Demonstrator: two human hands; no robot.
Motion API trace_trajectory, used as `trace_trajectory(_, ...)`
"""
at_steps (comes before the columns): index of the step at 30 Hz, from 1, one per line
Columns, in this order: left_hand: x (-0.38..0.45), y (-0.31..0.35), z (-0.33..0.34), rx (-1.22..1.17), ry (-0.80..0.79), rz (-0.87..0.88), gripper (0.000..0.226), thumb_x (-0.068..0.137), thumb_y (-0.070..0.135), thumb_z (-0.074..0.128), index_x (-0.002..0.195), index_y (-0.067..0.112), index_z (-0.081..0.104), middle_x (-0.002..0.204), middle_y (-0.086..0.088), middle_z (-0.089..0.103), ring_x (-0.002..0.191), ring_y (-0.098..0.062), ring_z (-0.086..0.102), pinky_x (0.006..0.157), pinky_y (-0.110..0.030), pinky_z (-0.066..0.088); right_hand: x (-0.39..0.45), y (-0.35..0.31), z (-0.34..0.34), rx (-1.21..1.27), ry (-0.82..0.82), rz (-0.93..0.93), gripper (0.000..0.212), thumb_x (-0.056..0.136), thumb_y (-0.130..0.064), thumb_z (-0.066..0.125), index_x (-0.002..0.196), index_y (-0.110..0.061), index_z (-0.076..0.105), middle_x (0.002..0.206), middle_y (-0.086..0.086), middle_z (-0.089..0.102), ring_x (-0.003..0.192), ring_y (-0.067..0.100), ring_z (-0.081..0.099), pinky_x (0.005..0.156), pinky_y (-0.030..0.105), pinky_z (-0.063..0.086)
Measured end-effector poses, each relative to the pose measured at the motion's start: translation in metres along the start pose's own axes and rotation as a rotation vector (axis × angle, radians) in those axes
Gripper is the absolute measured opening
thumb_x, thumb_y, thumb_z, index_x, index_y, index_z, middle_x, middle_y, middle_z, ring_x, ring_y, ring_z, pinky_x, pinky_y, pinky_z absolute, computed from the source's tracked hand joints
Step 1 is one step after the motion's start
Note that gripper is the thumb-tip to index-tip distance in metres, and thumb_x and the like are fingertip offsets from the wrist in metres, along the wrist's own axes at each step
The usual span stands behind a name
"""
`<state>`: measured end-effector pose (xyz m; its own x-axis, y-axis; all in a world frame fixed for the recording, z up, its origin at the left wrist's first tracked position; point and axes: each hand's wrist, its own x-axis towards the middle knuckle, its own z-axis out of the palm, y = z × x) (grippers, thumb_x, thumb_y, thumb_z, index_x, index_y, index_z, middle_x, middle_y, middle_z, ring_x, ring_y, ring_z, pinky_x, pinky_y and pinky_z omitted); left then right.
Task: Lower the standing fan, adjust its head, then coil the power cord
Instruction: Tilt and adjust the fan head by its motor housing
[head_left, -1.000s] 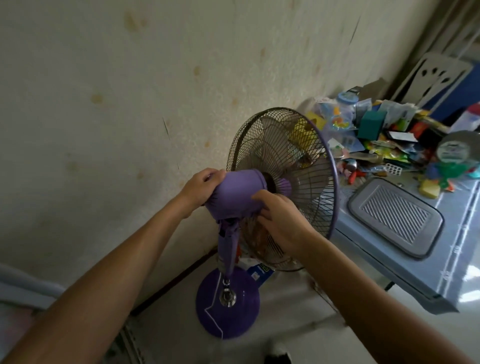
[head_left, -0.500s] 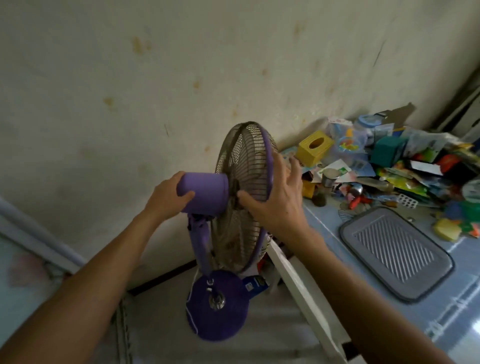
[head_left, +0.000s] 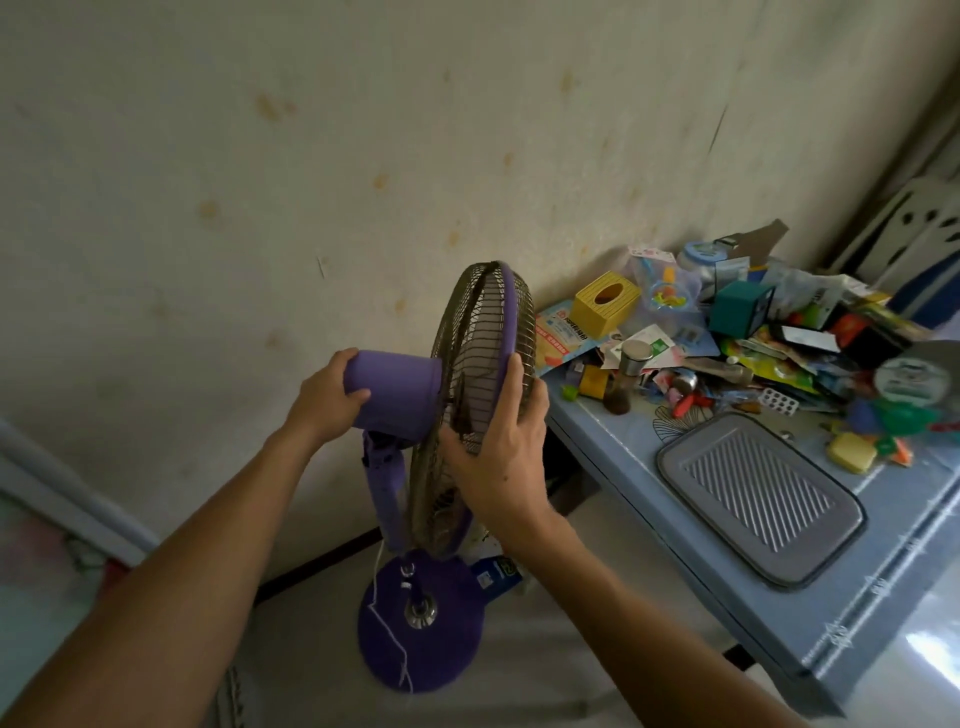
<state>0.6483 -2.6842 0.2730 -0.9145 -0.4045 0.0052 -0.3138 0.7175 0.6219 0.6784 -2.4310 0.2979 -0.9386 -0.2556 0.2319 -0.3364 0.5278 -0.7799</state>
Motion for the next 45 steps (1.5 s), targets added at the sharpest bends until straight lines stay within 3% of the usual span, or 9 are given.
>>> trace_trajectory(4, -0.007, -0.005, -0.003, 0.026, 0.056, 0.012, 0.06, 0.092, 0.02, 0.067, 0.145, 0.013, 0.039, 0.14, -0.019, 0.054, 0.123, -0.04, 0.054, 0.094, -0.043, 0.046, 0.016, 0.011, -0.009, -0.001, -0.028, -0.024, 0.106, 0.084, -0.042, 0.074, 0.156, -0.039, -0.004, 0.162, -0.001, 0.006, 0.149, 0.031, 0.021, 0.115, 0.053, 0.04)
trace_trajectory(9, -0.022, -0.017, 0.015, 0.036, 0.045, -0.054, 0.05, 0.092, 0.015, 0.063, 0.139, 0.013, 0.045, 0.132, -0.018, 0.059, 0.115, -0.037, 0.058, 0.086, -0.041, 0.047, 0.021, 0.034, -0.006, 0.018, -0.139, 0.007, 0.108, 0.081, -0.037, 0.079, 0.155, -0.042, 0.001, 0.161, -0.004, 0.012, 0.146, 0.025, 0.027, 0.107, 0.034, 0.041)
trace_trajectory(12, -0.03, -0.026, 0.028, -0.025, 0.036, -0.011, 0.057, 0.089, 0.009, 0.066, 0.142, 0.009, 0.044, 0.138, -0.018, 0.055, 0.123, -0.036, 0.054, 0.096, -0.04, 0.044, 0.005, 0.037, 0.012, 0.07, -0.071, 0.023, 0.105, 0.079, -0.037, 0.08, 0.154, -0.043, 0.007, 0.155, -0.004, 0.019, 0.139, 0.022, 0.035, 0.104, 0.042, 0.052)
trace_trajectory(15, -0.03, -0.037, 0.032, -0.119, 0.054, -0.031, 0.066, 0.084, 0.006, 0.071, 0.143, 0.007, 0.043, 0.136, -0.02, 0.058, 0.121, -0.037, 0.056, 0.089, -0.031, 0.041, 0.011, 0.036, 0.018, 0.054, -0.048, 0.022, 0.104, 0.078, -0.033, 0.081, 0.154, -0.043, 0.01, 0.155, -0.001, 0.021, 0.138, 0.025, 0.037, 0.102, 0.044, 0.052)
trace_trajectory(23, -0.008, -0.031, 0.037, -0.387, -0.054, -0.232, 0.067, 0.092, 0.029, 0.066, 0.149, 0.022, 0.031, 0.145, -0.015, 0.049, 0.124, -0.038, 0.053, 0.098, -0.055, 0.049, 0.021, 0.044, 0.01, 0.03, 0.002, 0.015, 0.096, 0.078, -0.034, 0.082, 0.15, -0.043, 0.019, 0.152, -0.003, 0.023, 0.129, 0.016, 0.034, 0.103, 0.047, 0.052)
trace_trajectory(28, 0.0, -0.029, 0.038, -0.526, -0.133, -0.409, 0.078, 0.092, 0.05, 0.061, 0.154, 0.03, 0.018, 0.157, -0.007, 0.036, 0.13, -0.038, 0.048, 0.091, -0.05, 0.046, 0.021, 0.054, 0.014, 0.041, 0.009, -0.018, 0.095, 0.077, -0.034, 0.082, 0.149, -0.043, 0.021, 0.151, -0.002, 0.023, 0.134, 0.023, 0.035, 0.099, 0.049, 0.055)
trace_trajectory(35, 0.002, -0.048, 0.04, -0.542, -0.177, -0.413, 0.075, 0.088, 0.059, 0.061, 0.15, 0.035, 0.026, 0.152, -0.005, 0.042, 0.122, -0.034, 0.055, 0.092, -0.051, 0.046, 0.025, 0.069, 0.015, 0.089, -0.032, -0.039, 0.097, 0.077, -0.029, 0.083, 0.149, -0.041, 0.02, 0.149, -0.006, 0.023, 0.126, 0.01, 0.031, 0.094, 0.032, 0.049)
trace_trajectory(43, 0.045, -0.055, 0.04, -0.496, -0.313, -0.372, 0.072, 0.078, 0.071, 0.061, 0.135, 0.033, 0.042, 0.137, 0.0, 0.052, 0.111, -0.025, 0.058, 0.078, -0.042, 0.049, 0.022, 0.056, 0.006, 0.043, -0.036, 0.048, 0.103, 0.078, -0.027, 0.084, 0.156, -0.032, 0.017, 0.156, 0.005, 0.027, 0.137, 0.018, 0.035, 0.103, 0.034, 0.044)
trace_trajectory(45, 0.055, -0.061, 0.042, -0.495, -0.365, -0.337, 0.067, 0.076, 0.069, 0.064, 0.129, 0.032, 0.047, 0.131, 0.001, 0.055, 0.105, -0.023, 0.061, 0.071, -0.04, 0.054, 0.018, 0.047, 0.009, -0.058, -0.025, 0.096, 0.101, 0.08, -0.027, 0.082, 0.157, -0.024, 0.017, 0.159, 0.01, 0.02, 0.142, 0.023, 0.03, 0.11, 0.046, 0.044)
